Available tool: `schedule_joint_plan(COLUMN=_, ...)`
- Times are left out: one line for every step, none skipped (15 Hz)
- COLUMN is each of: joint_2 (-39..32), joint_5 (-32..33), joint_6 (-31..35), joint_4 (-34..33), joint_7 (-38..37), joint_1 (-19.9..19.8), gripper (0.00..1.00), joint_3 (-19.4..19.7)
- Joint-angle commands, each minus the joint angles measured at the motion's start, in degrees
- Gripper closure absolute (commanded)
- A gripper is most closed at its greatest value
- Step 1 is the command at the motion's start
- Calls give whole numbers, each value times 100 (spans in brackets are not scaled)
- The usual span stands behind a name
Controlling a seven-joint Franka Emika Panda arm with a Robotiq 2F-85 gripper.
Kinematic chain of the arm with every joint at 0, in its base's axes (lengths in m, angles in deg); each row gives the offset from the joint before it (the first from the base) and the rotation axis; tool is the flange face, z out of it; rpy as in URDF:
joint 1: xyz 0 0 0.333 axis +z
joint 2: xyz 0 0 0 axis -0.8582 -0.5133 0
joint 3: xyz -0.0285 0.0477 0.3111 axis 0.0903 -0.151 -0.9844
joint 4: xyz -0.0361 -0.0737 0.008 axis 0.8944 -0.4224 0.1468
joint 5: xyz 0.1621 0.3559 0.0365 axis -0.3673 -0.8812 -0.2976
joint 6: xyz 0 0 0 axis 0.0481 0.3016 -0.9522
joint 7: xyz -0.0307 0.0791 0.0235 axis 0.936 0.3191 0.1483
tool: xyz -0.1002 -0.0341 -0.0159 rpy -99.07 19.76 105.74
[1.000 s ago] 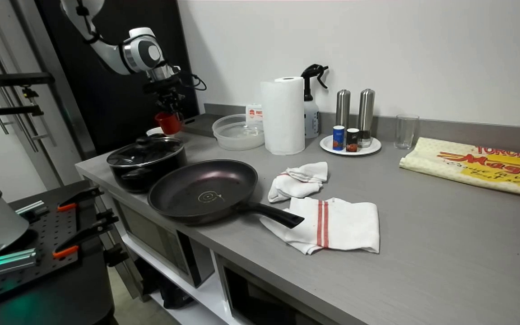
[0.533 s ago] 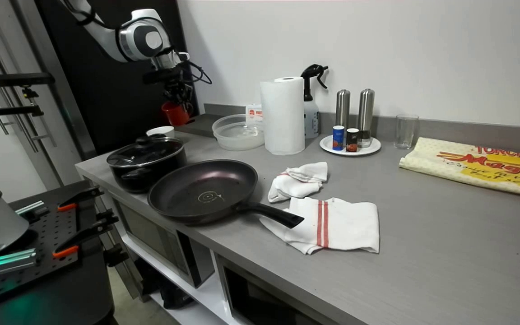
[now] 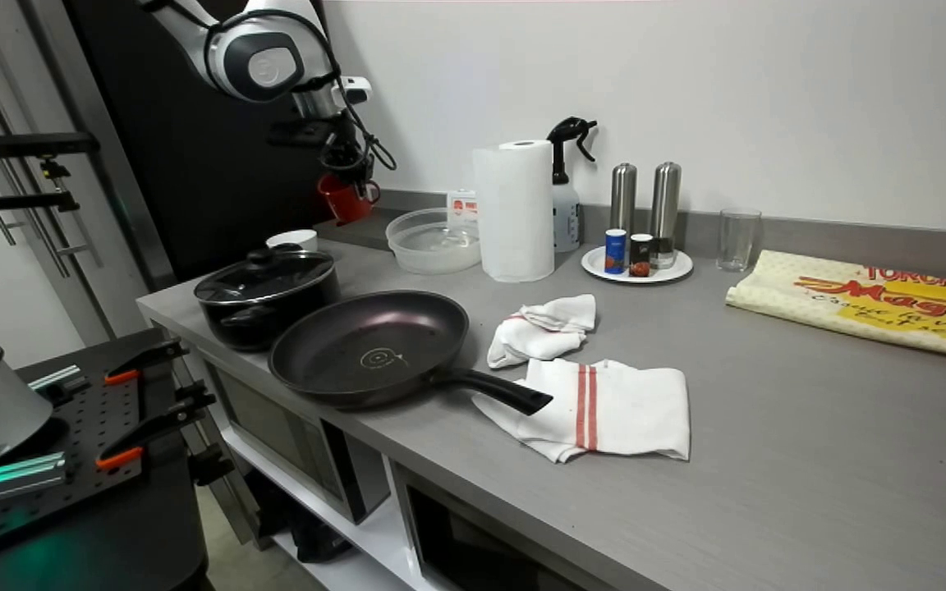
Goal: Move the red mug to the right
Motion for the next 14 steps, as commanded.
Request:
schedule_joint_plan(joint_2=567, joint_5=-1577, joint_6=295, joint_4=625, joint_7=832, joint_1=-837, gripper=98, joint_3=-487)
schedule_joint_plan(joint_2=653, joint_5=-2056, joint_6=308, joint_4=683, joint_7=1108, joint_1=-1086, gripper=98, joint_3=-598)
schedule_joint_plan(joint_2=720, joint_5=-2518, joint_6=285, joint_4=717, joint_7=1389, joint_1=-1285, gripper=98, joint_3=-690)
schedule_joint_plan(joint_2=801, joint_5=-2991, joint_6=240, joint_4=740, joint_7=1690, joint_1=-1462, gripper=98, joint_3=-723)
schedule_joint_plan(joint_2=888, joint_5=-3463, joint_6=208, joint_4=781, joint_7=1999, joint_1=-1556, gripper=98, joint_3=-692)
schedule_joint_plan(joint_2=974, joint_5=-3924, joint_6=151, joint_4=804, joint_7=2269, joint_1=-1656, gripper=98, joint_3=-651)
schedule_joint_plan(joint_2=1034, joint_5=-4297, joint_6=127, joint_4=817, joint_7=2467, joint_1=-1735, gripper=98, joint_3=-610)
schedule_joint_plan(joint_2=1069, joint_5=-4674, joint_6=68, joint_4=809, joint_7=2594, joint_1=-1826, gripper=98, joint_3=-552)
schedule_joint_plan(joint_2=1076, joint_5=-4969, joint_6=47, joint_4=803, joint_7=2662, joint_1=-1901, gripper=98, joint_3=-498)
schedule_joint_plan(joint_2=1065, joint_5=-5228, joint_6=7, joint_4=780, joint_7=2692, joint_1=-1981, gripper=98, joint_3=-440)
schedule_joint_plan(joint_2=1040, joint_5=-5451, joint_6=-28, joint_4=750, joint_7=2724, joint_1=-2054, gripper=98, joint_3=-390)
schedule_joint_plan(joint_2=988, joint_5=-5608, joint_6=-31, joint_4=710, joint_7=2663, joint_1=-2124, gripper=98, joint_3=-336)
schedule_joint_plan(joint_2=944, joint_5=-5760, joint_6=-14, joint_4=686, joint_7=2634, joint_1=-2186, gripper=98, joint_3=-295)
schedule_joint_plan(joint_2=883, joint_5=-5839, joint_6=-5, joint_4=640, joint_7=2570, joint_1=-2242, gripper=98, joint_3=-245)
